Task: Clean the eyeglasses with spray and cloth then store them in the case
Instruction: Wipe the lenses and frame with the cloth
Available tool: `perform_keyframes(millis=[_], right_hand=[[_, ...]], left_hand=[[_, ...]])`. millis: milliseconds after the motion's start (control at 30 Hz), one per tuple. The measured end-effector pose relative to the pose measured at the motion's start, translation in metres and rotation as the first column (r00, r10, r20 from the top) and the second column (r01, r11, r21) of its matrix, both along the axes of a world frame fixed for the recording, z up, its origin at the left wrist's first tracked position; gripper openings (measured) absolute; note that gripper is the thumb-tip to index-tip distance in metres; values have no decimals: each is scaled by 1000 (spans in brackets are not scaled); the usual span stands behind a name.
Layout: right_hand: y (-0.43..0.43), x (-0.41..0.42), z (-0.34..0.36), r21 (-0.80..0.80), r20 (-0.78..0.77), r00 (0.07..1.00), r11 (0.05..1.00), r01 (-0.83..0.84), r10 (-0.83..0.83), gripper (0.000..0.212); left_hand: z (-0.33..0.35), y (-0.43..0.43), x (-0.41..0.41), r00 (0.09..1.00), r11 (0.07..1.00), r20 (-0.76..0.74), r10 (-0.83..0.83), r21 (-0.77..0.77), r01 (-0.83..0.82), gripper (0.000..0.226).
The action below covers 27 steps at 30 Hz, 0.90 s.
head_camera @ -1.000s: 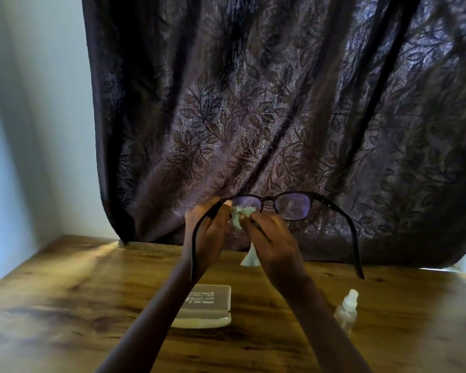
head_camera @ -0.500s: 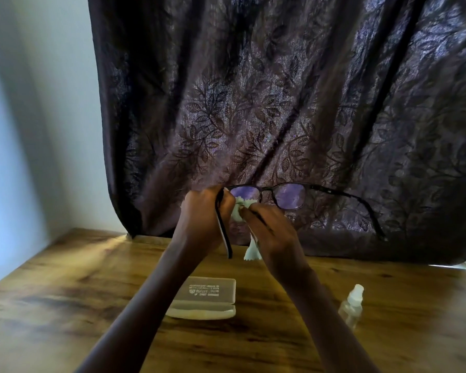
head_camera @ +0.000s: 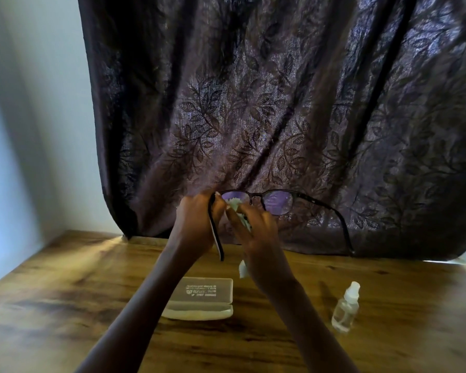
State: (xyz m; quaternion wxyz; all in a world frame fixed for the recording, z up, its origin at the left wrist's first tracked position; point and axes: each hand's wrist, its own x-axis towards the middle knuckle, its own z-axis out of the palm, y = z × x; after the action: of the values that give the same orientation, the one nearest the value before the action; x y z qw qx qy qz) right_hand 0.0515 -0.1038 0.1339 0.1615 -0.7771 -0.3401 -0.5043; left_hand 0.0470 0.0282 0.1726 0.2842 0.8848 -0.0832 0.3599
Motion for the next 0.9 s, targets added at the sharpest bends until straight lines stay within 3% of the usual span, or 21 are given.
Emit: perform_keyframes(millis=[67, 167, 267, 400, 500, 667, 833, 900], right_hand=[[-5, 2, -2, 28, 14, 998, 998, 60, -60, 40], [-3, 4, 3, 104, -1, 989, 984, 146, -146, 42], [6, 5, 7, 148, -26, 992, 981, 122, -119, 41], [8, 1, -2, 74, -21, 999, 997, 31, -30, 44], [-1, 1, -8, 46, 9, 995, 994, 95, -95, 47], [6, 6, 3, 120, 24, 978, 972, 204, -209, 37], [9, 6, -10, 18, 26, 996, 996, 87, -88, 45], [3, 5, -14, 6, 47, 993, 994, 111, -111, 41]], left_hand=[[-2, 2, 2, 1000, 999, -8, 17, 29, -17, 28], [-3, -3, 1, 1000, 999, 24, -19, -46, 20, 33], [-2, -8, 1, 998, 995, 24, -58, -80, 60, 31], [-2, -7, 3, 1000, 1000, 1, -28, 10, 28, 23], [0, -5, 0, 999, 993, 21, -32, -113, 34, 32], [-4, -10, 3, 999, 992, -17, -36, -121, 33, 32], [-1, -7, 3, 1000, 1000, -26, -16, -13, 16, 26], [0, -6, 0, 1000, 998, 10, -21, -54, 22, 31]])
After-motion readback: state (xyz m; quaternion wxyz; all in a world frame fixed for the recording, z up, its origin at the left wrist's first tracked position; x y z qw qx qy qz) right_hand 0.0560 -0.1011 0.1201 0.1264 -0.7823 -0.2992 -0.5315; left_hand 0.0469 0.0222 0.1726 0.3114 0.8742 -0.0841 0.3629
